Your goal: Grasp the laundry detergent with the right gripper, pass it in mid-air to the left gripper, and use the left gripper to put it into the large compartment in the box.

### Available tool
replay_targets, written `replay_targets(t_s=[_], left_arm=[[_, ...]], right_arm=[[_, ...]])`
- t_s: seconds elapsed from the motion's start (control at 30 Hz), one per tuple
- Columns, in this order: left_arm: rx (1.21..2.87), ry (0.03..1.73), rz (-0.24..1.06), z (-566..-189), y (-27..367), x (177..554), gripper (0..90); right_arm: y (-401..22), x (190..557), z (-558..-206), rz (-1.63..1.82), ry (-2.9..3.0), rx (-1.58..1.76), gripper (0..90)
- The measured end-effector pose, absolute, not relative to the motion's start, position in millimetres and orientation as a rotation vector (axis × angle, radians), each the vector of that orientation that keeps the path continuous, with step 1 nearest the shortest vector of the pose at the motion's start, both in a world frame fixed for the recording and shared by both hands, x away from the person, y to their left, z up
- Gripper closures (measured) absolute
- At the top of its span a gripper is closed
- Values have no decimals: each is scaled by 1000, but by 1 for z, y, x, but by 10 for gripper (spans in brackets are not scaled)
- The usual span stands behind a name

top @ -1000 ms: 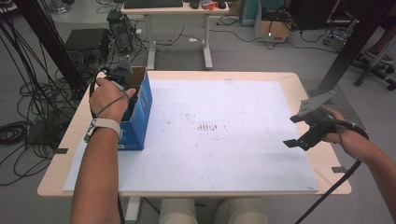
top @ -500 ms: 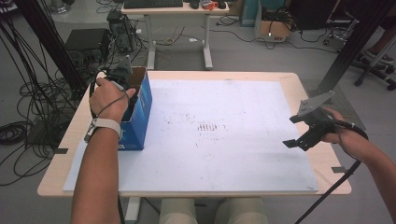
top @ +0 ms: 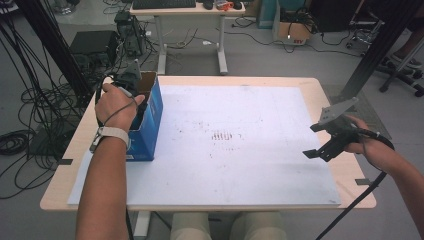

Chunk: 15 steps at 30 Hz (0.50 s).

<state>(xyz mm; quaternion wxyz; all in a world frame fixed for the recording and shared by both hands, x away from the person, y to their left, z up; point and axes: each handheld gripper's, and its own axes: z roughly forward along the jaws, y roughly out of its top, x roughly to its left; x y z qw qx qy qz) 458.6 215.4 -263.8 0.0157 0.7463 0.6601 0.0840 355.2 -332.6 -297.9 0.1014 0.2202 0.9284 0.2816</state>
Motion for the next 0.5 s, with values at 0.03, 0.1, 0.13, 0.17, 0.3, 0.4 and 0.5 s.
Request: replay_targets(t_s=[0.03,0.1,0.13,0.17,0.3,0.4,0.5], left_arm=[[2320,2054,260,-264,215,459,375],[2319,2056,260,-264,215,458,374],[2319,2056,259,-264,215,458,375],[2320,2057,257,-264,215,458,374],[2320,2060,262,-264,215,458,375],[2321,2060,261,-264,215,459,375],[2320,2061,260,-264,215,459,374]], right_arm=[[-333,355,-298,832,2743,651,49],[-333,355,-298,833,2742,651,49],[-333,355,-298,833,2742,651,49],[-333,355,-298,832,2742,651,49],[-333,355,-298,840,2739,651,49],[-332,355,-298,843,2738,648,49],[-333,355,-298,839,2742,650,49]])
